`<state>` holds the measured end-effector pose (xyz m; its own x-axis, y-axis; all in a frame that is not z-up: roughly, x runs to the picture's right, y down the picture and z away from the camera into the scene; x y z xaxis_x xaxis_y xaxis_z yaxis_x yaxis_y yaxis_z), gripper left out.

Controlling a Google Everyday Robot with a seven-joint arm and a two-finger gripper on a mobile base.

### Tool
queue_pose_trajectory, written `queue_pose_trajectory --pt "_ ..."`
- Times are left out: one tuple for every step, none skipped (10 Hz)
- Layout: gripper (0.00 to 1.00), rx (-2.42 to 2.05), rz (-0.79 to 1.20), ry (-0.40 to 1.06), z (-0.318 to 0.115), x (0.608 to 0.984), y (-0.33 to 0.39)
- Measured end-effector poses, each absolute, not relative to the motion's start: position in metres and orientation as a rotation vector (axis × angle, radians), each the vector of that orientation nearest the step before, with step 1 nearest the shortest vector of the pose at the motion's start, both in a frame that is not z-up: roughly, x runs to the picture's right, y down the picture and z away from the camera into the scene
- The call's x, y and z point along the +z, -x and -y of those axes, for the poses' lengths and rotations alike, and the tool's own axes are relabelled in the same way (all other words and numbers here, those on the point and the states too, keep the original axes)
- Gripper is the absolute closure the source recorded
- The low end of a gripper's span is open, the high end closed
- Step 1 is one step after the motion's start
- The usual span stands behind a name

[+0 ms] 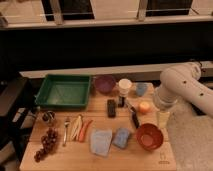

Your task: Wipe table surface with sponge

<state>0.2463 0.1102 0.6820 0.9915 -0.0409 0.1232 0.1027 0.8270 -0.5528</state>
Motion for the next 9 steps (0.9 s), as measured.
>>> queue_pose_trajectory --pt "0.0 -0.077 0.108 0.593 -0.1101 0.6822 -0.2458" --pt "0.0 -0.078 0.109 0.593 -0.11 0.6824 -0.2451" --pt "0.0 -0.078 0.109 0.593 -0.1101 0.6825 -0.2452" --pt "0.0 -0.078 0.109 0.593 -0.1101 0.6824 -0.2453" --pt "0.0 -0.078 0.109 0.593 -0.1101 0.6825 -0.2453" --pt "0.0 -0.077 0.11 0.594 -0.111 0.6833 -0.2451" --pt "0.0 -0.077 0.11 0.593 -0.1107 0.6831 -0.2454" --pt "0.0 -0.081 0.109 0.593 -0.1109 0.6837 -0.2445" --pt "0.0 -0.099 0.113 0.591 -0.109 0.6863 -0.2366"
